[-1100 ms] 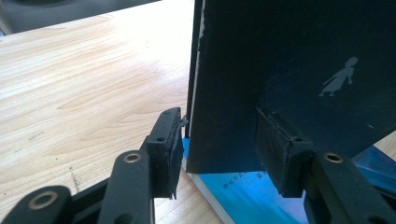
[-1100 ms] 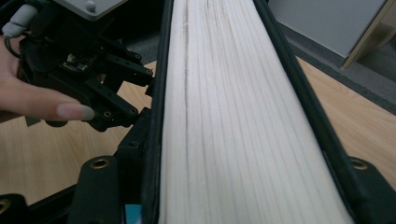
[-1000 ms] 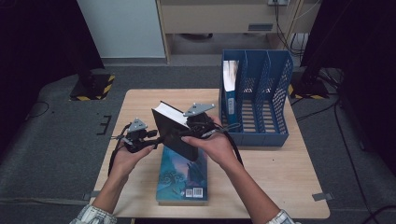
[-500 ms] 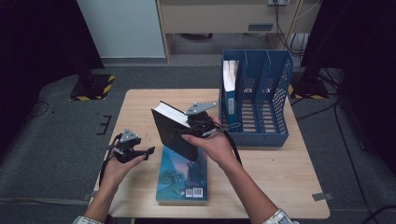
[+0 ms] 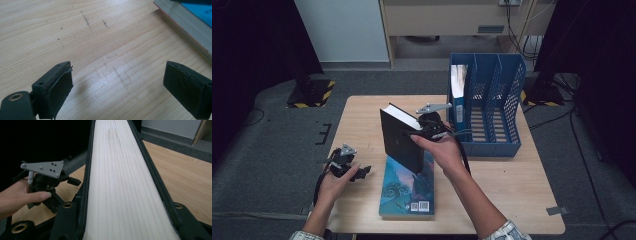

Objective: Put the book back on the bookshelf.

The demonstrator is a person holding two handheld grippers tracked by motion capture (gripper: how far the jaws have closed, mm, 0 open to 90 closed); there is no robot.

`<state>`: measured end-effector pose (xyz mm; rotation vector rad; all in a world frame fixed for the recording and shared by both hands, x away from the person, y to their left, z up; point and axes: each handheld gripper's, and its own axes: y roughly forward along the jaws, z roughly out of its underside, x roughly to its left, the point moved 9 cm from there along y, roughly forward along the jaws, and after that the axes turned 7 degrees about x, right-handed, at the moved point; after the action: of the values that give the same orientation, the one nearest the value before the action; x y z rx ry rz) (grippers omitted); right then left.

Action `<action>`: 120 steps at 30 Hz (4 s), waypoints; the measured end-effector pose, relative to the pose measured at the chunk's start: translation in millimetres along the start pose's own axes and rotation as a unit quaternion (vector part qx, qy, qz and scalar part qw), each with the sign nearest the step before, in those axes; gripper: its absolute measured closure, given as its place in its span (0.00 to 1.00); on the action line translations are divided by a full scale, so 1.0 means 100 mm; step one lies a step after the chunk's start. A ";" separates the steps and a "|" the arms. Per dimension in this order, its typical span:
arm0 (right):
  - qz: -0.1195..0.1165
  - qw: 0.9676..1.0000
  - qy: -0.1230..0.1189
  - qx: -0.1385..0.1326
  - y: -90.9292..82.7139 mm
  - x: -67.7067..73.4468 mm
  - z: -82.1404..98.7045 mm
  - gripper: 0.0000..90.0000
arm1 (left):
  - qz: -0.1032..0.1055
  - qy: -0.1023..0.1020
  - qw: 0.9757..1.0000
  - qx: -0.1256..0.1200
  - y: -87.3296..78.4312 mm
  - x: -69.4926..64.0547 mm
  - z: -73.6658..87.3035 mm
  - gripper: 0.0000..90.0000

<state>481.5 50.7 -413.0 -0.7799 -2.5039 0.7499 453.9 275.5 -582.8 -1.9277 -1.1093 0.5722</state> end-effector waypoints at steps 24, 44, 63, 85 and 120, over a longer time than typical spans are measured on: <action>0.003 0.997 0.070 0.011 -0.26 -0.17 0.01 0.58 | 0.002 0.014 1.000 0.028 0.11 -0.06 0.07 0.08; 0.022 0.997 0.079 -0.007 -0.59 -0.30 0.16 0.59 | 0.008 0.005 1.000 0.015 0.14 -0.12 0.09 0.00; 0.032 0.996 0.080 -0.015 -0.75 -0.37 0.22 0.59 | 0.005 -0.002 1.000 0.002 0.15 -0.14 0.10 0.00; 0.044 0.994 0.093 -0.027 -1.06 -0.49 0.46 0.59 | 0.006 -0.002 1.000 -0.004 0.15 -0.14 0.10 0.00; 0.062 0.987 0.140 -0.054 -1.81 -0.67 0.61 0.59 | 0.009 0.002 1.000 -0.007 0.16 -0.16 0.08 0.00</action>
<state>429.8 -138.7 -366.3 -1.0117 -2.2734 0.5068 448.0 260.6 -600.9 -1.9522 -1.0976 0.5707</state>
